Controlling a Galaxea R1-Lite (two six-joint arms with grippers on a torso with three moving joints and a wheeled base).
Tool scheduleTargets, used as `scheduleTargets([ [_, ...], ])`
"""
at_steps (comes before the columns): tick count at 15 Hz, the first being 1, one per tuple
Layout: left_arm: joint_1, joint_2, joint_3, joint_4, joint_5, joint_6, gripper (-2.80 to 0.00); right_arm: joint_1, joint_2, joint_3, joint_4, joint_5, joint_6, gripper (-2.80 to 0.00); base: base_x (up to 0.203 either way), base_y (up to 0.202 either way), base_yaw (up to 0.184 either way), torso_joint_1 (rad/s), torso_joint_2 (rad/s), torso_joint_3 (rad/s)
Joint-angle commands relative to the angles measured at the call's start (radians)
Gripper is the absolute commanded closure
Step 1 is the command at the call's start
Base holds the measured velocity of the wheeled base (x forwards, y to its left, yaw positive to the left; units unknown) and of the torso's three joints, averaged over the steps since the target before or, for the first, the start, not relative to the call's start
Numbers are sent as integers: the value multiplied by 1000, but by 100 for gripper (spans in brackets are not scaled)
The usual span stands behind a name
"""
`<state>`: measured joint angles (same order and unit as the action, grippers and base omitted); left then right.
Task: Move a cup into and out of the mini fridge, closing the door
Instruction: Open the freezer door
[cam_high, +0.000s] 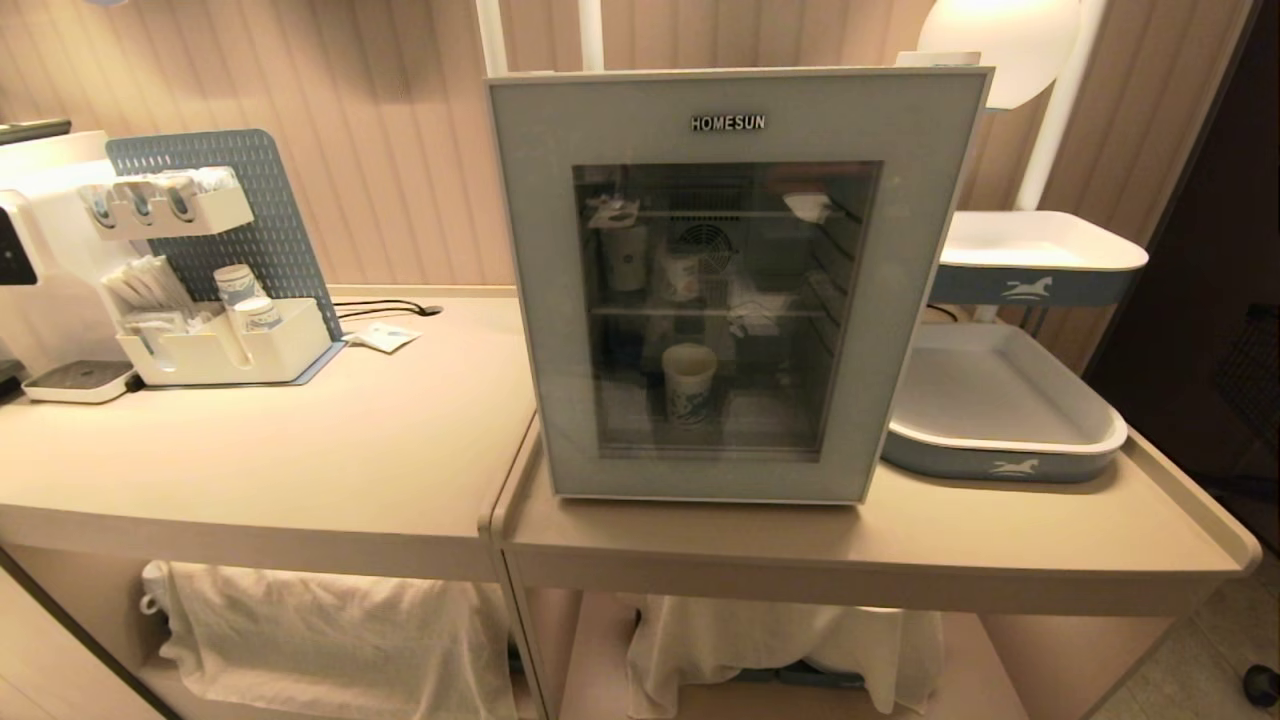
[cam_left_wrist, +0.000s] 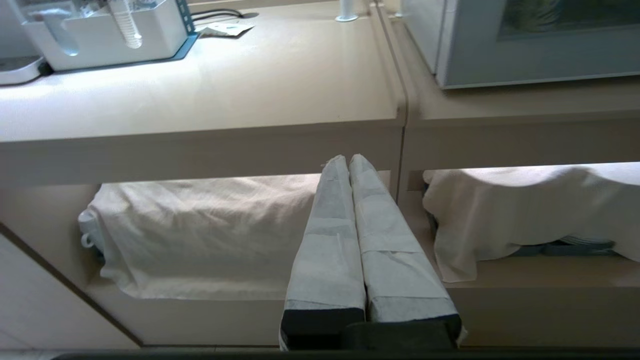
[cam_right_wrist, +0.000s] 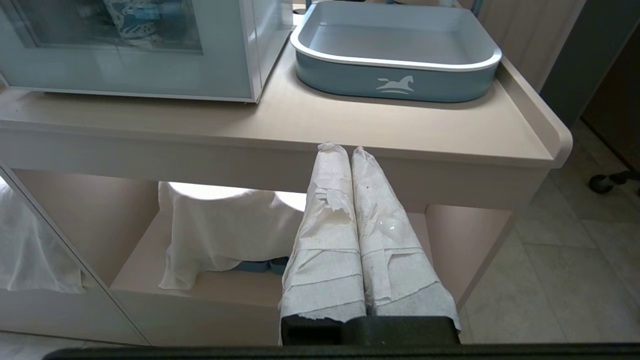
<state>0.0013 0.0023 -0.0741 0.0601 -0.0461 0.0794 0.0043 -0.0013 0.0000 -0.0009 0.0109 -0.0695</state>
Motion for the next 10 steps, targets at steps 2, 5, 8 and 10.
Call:
scheduleTargets([
  [2,0,40,-208,179,-39,1,0,0,1,0,-1,0,0,0,0,0,0,0,0,0],
  [5,-2,147,-485,474,-109,-68,0,0,1,0,-1,0,0,0,0,0,0,0,0,0],
  [8,-19,386,-683,549,-168,-189,0,0,0,0,-1,0,0,0,0,0,0,0,0,0],
  [10,-25,571,-846,561,-183,-253,0,0,0,-1,-1,0,0,0,0,0,0,0,0,0],
])
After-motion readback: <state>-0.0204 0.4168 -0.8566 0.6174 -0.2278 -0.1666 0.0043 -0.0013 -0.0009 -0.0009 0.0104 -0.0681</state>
